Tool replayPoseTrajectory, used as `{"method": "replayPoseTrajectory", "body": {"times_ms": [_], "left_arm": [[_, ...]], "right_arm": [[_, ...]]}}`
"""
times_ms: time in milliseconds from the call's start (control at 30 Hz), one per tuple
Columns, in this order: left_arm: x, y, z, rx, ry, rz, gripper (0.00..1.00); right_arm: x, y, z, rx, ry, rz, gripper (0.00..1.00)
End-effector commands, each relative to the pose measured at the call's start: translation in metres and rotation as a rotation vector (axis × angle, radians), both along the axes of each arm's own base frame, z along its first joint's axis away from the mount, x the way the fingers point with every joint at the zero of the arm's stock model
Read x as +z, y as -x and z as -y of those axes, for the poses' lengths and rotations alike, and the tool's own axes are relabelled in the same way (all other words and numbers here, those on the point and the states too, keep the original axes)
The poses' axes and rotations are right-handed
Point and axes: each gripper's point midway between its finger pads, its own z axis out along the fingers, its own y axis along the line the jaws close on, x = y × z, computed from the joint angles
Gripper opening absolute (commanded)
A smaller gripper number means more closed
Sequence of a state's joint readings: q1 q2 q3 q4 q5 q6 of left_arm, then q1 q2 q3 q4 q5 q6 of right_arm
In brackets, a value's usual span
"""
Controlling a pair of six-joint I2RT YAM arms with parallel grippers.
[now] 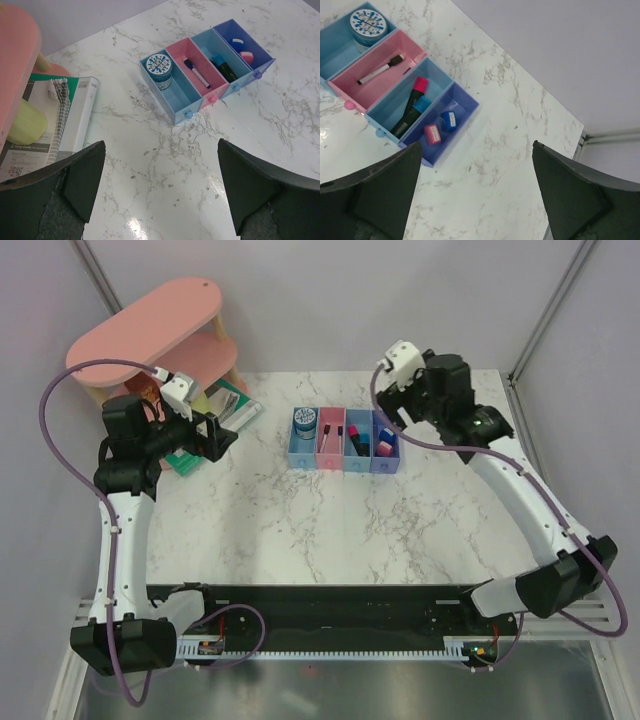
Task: Sort the stationery into containers
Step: Reset both arms
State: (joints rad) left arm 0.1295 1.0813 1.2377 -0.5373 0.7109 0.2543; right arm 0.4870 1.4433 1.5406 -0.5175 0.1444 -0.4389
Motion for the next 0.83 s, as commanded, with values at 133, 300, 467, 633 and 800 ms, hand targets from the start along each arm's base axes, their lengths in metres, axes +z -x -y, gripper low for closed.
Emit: {"method": "replayPoseTrajectory", "body": {"times_ms": [133,300,467,633,800], "left_arm": [[-0.021,0.020,-0.003,0.044,0.006,-0.028,1.00],[-0.027,0.026,-0.002,0.047,0.017,-0.040,1.00],[-0.021,0.028,-0.001,0.049,0.023,-0.030,1.00],[-0.022,0.027,-0.001,0.049,0.033,-0.040,1.00],[-0.023,0.027,0.001,0.044,0.041,-0.044,1.00]], "right_arm": [[-0.021,0.045,0.060,-0.006,-0.159,-0.163,0.98],[-0.025,0.049,0.062,-0.012,-0.215,-0.177,0.98],[-0.016,0.048,0.063,-0.017,-0.233,-0.156,0.98],[-0.008,0.046,0.063,-0.020,-0.243,-0.139,0.98],[-0.010,0.045,0.063,-0.022,-0.244,-0.139,0.98]]}}
